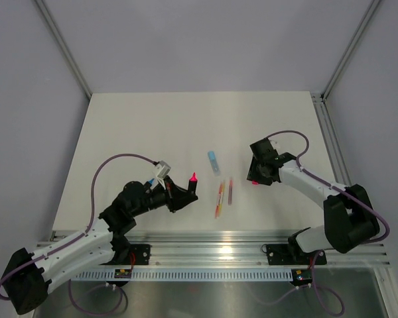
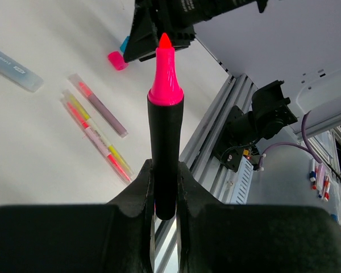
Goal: Insert the pens into the pen caps
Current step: Insert the pen cap onto the pen.
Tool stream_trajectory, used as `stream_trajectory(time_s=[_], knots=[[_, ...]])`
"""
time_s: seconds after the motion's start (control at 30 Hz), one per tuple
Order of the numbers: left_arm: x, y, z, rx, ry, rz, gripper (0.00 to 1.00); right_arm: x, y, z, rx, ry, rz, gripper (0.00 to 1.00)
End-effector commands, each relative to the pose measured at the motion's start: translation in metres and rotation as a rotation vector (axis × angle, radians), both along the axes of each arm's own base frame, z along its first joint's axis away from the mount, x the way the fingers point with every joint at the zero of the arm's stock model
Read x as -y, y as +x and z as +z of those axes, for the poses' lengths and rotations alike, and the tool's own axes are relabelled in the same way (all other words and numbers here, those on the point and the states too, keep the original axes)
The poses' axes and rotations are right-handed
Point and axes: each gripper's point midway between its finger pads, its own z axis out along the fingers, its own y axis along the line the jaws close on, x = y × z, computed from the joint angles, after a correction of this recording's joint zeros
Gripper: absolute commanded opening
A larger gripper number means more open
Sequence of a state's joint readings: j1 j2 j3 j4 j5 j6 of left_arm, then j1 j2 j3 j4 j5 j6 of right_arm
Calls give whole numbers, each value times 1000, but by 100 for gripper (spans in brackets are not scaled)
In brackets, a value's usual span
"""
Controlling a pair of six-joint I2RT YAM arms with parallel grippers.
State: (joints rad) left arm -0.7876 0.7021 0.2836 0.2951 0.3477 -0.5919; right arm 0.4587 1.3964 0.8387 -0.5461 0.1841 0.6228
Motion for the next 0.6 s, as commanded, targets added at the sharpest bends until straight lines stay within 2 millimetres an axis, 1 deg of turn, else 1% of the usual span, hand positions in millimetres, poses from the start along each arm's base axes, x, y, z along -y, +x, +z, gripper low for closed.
stream_trajectory(time_s=[0.0,0.07,0.2,0.3,0.4,0.57], knots=[[6,-7,18,76,-63,-58,0,10,26,6,30,-44,-21,49],[7,-8,16,71,-61,-64,0,15,30,4,26,-45,-29,49],[8,-8,15,67,-61,-73,0,21,32,-5,-12,-55,-36,49],[9,-9,14,61,-62,-80,0,22,34,-10,-30,-49,-29,49],[10,-9,15,58,-66,-86,0,15,37,-14,-47,-26,-5,49],[11,-10,13,52,-67,-93,0,10,43,-22,-71,-24,12,50]])
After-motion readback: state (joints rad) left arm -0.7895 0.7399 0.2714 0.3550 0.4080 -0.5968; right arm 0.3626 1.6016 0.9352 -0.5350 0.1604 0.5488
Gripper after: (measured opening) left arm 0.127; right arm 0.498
